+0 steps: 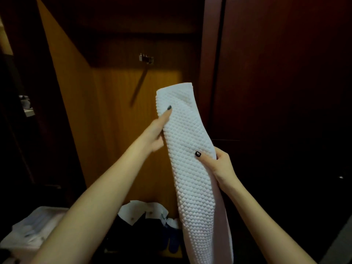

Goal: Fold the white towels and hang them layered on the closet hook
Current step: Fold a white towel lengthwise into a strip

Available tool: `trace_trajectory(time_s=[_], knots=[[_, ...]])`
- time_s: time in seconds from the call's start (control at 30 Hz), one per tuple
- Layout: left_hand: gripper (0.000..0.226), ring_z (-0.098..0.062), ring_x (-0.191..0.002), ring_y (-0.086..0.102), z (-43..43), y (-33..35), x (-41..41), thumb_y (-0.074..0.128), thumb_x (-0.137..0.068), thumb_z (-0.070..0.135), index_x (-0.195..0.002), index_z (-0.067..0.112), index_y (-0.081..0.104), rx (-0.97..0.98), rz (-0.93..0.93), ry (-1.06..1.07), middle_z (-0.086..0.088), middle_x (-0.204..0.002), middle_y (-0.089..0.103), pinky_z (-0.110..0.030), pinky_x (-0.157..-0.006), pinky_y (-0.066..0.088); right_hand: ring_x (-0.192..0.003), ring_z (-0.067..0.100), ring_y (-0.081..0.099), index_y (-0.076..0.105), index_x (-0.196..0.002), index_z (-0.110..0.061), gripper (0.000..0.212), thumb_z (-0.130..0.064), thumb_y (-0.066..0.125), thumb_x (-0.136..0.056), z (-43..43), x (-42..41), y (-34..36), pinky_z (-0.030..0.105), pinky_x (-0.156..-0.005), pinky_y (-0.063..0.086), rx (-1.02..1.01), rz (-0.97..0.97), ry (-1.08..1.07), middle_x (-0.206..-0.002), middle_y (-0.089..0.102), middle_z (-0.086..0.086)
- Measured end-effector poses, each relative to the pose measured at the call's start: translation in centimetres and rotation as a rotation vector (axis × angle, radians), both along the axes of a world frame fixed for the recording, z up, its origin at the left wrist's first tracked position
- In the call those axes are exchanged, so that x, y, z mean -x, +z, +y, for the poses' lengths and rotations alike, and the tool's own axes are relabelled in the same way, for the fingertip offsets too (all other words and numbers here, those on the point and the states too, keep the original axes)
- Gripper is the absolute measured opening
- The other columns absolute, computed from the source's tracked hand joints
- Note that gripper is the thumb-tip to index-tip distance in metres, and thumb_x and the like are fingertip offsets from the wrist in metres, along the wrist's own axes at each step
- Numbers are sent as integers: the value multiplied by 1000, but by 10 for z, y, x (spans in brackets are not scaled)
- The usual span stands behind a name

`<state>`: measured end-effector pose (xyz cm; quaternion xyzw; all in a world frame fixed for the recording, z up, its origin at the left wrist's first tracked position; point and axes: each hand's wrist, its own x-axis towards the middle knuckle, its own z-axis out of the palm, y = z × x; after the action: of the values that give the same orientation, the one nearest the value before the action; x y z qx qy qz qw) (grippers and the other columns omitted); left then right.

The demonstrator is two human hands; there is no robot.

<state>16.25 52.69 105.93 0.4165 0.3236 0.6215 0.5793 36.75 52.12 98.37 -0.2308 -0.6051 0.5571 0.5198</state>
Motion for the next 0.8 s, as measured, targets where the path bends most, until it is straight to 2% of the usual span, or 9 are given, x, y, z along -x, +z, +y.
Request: trace_trajectory(time_s=[0.1, 0.23, 0.33, 0.4, 0.47, 0.57, 0.63, 0.7, 0.8], knots=[[44, -27, -113, 65, -13, -51, -18, 65, -87, 28, -124, 5, 60, 34, -23, -86, -17, -123, 66, -38, -89, 56, -93, 26, 73, 72, -103, -13, 17, -18, 72, -87, 7, 1, 7, 28, -68, 58, -28, 24, -29, -103, 75, 9], [44, -31, -111, 65, -13, -70, -39, 58, -95, 15, -137, 4, 49, 19, -125, -10, -21, -124, 64, -42, -86, 57, -91, 22, 74, 70, -106, -16, 19, -29, 64, -94, 17, -4, 22, 26, -68, 57, -74, -126, -33, -101, 76, 4], [43, -33, -116, 62, -8, -59, -47, 52, -99, 11, -141, 7, 46, -35, -161, 41, -20, -129, 62, -46, -90, 56, -97, 26, 72, 73, -105, -14, 31, -41, 62, -94, 22, -17, 22, 33, -76, 59, -74, -184, -22, -105, 75, 7], [44, -35, -122, 57, -6, -49, -49, 50, -99, 11, -142, 7, 44, -64, -172, 37, -20, -134, 58, -48, -96, 52, -100, 27, 70, 74, -101, -11, 43, -51, 65, -87, 23, -30, 12, 38, -83, 57, -79, -246, -42, -106, 74, 8], [45, -36, -125, 54, -4, -35, -46, 51, -99, 12, -143, 6, 44, -95, -169, 51, -22, -137, 55, -52, -100, 48, -98, 24, 71, 76, -96, -10, 46, -54, 69, -83, 21, -41, -6, 34, -83, 57, -71, -338, -12, -103, 75, 6], [45, -37, -126, 53, 1, -11, -40, 50, -100, 12, -144, 4, 42, -133, -151, 99, -24, -139, 52, -54, -102, 46, -99, 16, 71, 77, -95, -22, 23, -40, 70, -84, 14, -44, -36, 23, -80, 55, -51, -367, 47, -104, 75, 1], [46, -38, -126, 53, 4, 1, -35, 48, -100, 10, -145, 3, 40, -157, -158, 121, -23, -139, 52, -56, -102, 45, -100, 13, 68, 73, -93, -29, 7, -29, 73, -86, 12, -38, -49, 20, -81, 51, -111, -376, -84, -105, 72, -1], [46, -37, -125, 54, 4, 11, -31, 49, -100, 10, -145, 4, 39, -168, -159, 140, -23, -139, 52, -57, -102, 45, -96, 6, 65, 68, -94, -29, 6, -27, 71, -89, 10, -32, -56, 17, -79, 48, -189, -357, -274, -100, 68, -8], [46, -37, -124, 55, 4, 24, -27, 50, -99, 9, -144, 5, 40, -182, -162, 167, -23, -139, 53, -57, -103, 44, -96, 0, 64, 55, -111, -29, 23, -25, 67, -92, 1, -21, -57, 13, -78, 51, -257, -248, -370, -100, 68, -11]])
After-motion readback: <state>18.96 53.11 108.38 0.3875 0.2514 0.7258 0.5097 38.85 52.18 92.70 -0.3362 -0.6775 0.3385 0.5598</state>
